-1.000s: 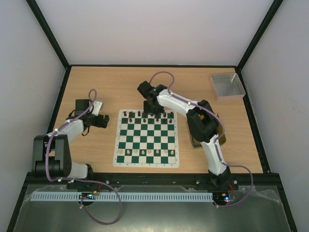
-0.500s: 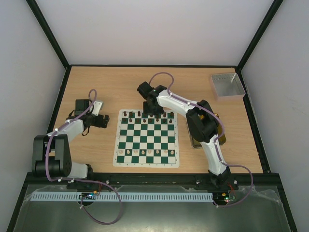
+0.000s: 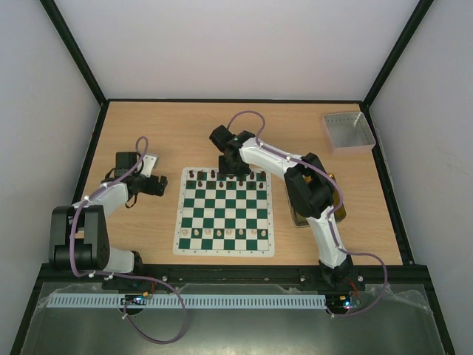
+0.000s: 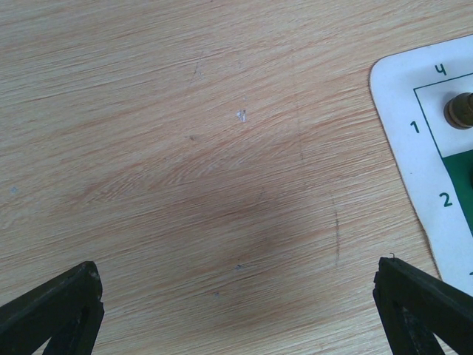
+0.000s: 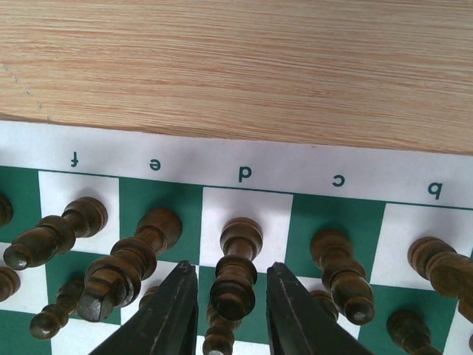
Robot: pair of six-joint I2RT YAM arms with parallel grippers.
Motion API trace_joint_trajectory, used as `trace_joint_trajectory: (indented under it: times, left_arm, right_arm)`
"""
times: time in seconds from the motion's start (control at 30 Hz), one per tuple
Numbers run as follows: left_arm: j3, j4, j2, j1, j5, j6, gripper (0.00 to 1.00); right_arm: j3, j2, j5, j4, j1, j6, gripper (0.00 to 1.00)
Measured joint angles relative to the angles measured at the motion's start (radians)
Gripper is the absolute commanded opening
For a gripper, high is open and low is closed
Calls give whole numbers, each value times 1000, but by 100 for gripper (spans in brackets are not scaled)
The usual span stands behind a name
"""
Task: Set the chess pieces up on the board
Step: Place the chess piece on the chessboard, then pick up the chess piece from the storage box.
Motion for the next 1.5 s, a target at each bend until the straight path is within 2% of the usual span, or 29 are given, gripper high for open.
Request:
trace_joint_trajectory:
  times: [0.37,0.77,0.83,0.93,1.2,1.5]
  left_arm:
    - [0,0,0,0,0,0,99]
    - [0,0,0,0,0,0,99]
    - [0,0,0,0,0,0,99]
    - [0,0,0,0,0,0,99]
    - [0,2,0,0,-5,0,100]
    - [-2,3,0,0,-5,0,100]
  right_arm:
    - [6,0,14,-3,0,0,29]
    - [134,-3,88,-55,-4,-3,29]
    - [127,-18,106,-61,-11,-2,32]
    - [44,-107,125,-46,-28,5,36]
    - [-403,-577,149,36,-188,42,40]
    - [-727,-833,143,58,-301,60,40]
